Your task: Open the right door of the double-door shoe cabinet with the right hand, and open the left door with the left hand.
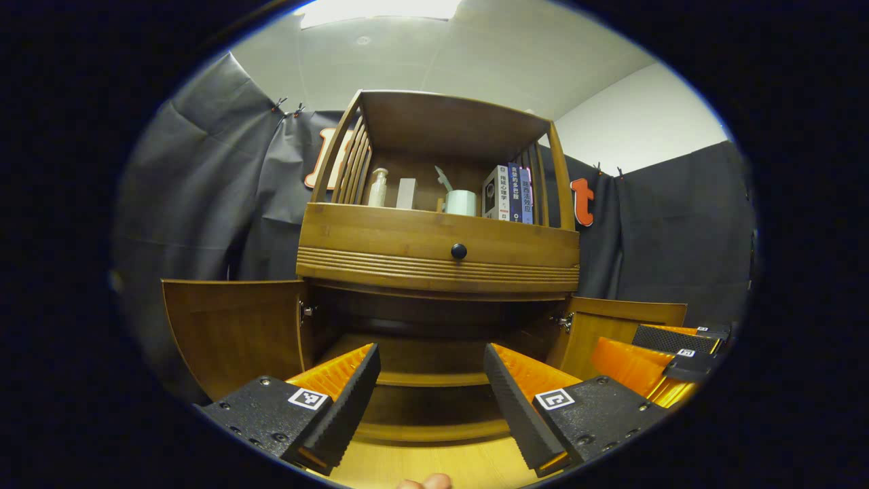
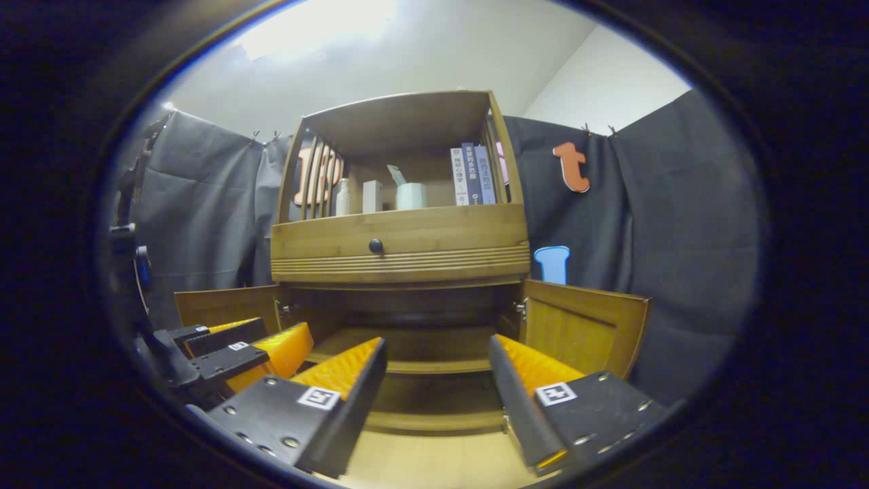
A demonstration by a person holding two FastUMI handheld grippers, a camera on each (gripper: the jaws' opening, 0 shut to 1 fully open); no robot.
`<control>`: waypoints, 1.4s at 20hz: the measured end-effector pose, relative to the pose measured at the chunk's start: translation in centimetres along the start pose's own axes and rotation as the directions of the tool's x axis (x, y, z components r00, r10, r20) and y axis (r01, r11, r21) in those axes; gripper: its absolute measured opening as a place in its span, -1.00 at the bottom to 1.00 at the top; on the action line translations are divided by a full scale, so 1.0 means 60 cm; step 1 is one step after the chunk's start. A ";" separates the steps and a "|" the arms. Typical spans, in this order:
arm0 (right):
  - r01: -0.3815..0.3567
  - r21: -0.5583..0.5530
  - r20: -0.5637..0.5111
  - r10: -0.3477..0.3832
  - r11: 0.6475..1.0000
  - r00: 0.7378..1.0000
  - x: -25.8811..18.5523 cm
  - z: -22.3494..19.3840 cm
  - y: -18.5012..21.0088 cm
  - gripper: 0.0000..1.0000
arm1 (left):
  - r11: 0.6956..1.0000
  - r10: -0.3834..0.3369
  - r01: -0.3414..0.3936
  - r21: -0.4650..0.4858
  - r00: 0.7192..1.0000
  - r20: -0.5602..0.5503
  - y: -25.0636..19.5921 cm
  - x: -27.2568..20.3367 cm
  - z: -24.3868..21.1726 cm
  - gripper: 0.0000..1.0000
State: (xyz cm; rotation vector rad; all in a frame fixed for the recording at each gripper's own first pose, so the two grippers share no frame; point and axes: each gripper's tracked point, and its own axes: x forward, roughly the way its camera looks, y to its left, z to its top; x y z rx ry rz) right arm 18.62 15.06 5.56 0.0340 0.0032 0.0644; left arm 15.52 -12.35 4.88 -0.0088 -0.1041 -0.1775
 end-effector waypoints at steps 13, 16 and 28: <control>-0.007 -0.021 -0.005 0.007 1.000 1.000 0.012 -0.005 0.011 0.99 | 1.000 0.009 -0.010 0.018 0.999 0.041 0.011 0.005 0.014 0.92; -0.007 -0.023 -0.005 0.007 1.000 1.000 0.013 -0.006 0.013 0.94 | 1.000 0.000 -0.001 0.028 0.999 0.042 0.008 0.007 0.012 0.92; -0.005 -0.047 0.012 0.006 0.999 1.000 0.014 -0.015 0.054 0.94 | 0.999 -0.024 0.021 0.049 0.998 0.055 0.046 0.002 0.015 0.92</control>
